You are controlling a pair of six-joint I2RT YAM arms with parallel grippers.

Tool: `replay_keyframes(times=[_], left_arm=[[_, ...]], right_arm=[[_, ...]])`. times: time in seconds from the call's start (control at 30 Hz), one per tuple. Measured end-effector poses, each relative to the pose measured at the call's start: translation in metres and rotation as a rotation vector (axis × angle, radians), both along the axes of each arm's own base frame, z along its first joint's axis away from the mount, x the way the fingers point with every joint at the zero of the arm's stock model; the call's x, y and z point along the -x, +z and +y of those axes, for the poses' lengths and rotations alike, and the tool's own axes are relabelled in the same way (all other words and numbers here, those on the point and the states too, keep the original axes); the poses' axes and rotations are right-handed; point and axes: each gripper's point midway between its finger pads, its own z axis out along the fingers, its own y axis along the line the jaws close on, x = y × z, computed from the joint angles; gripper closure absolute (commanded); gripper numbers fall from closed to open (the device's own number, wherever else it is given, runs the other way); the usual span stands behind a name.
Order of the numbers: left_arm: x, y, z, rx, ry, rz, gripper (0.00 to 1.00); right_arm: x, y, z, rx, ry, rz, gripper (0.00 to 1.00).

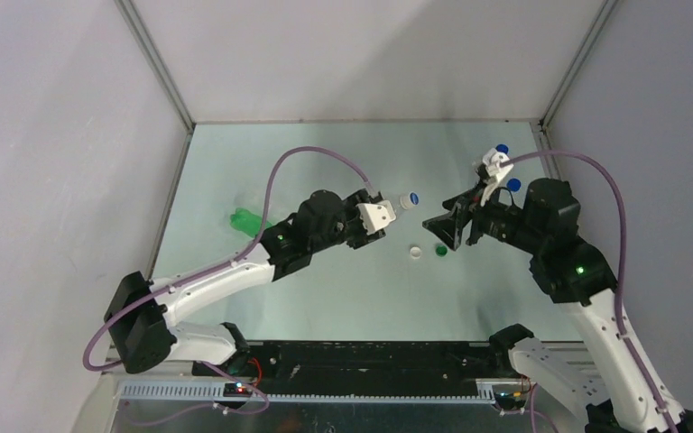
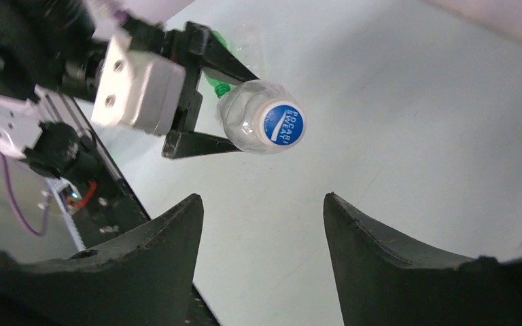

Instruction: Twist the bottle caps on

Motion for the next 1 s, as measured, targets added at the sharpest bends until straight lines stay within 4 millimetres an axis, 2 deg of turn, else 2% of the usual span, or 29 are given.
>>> replay_keyframes(times=[0.17,0.4,0.53,0.73,1.0], left_arm=[[0.010,0.007,-0.005,0.010,-0.071,0.061,0.65],[0.027,0.015,-0.006,0.000,-0.173,0.151,0.64],[0.038,0.012,-0.006,-0.011,-0.220,0.197,0.64],[0.048,0.001,-0.002,-0.041,-0.240,0.250,0.64],[0.057,0.010,0.004,-0.021,-0.252,0.249,0.65]], right_arm=[[0.010,0.009,0.001,0.095,0.138,-0.207,0.30],[0.010,0.001,0.013,0.197,0.328,-0.368,0.32],[0.014,-0.004,0.016,0.231,0.404,-0.420,0.34],[0.026,0.001,0.022,0.218,0.494,-0.476,0.39],[0.026,0.000,0.031,0.184,0.560,-0.466,0.47]])
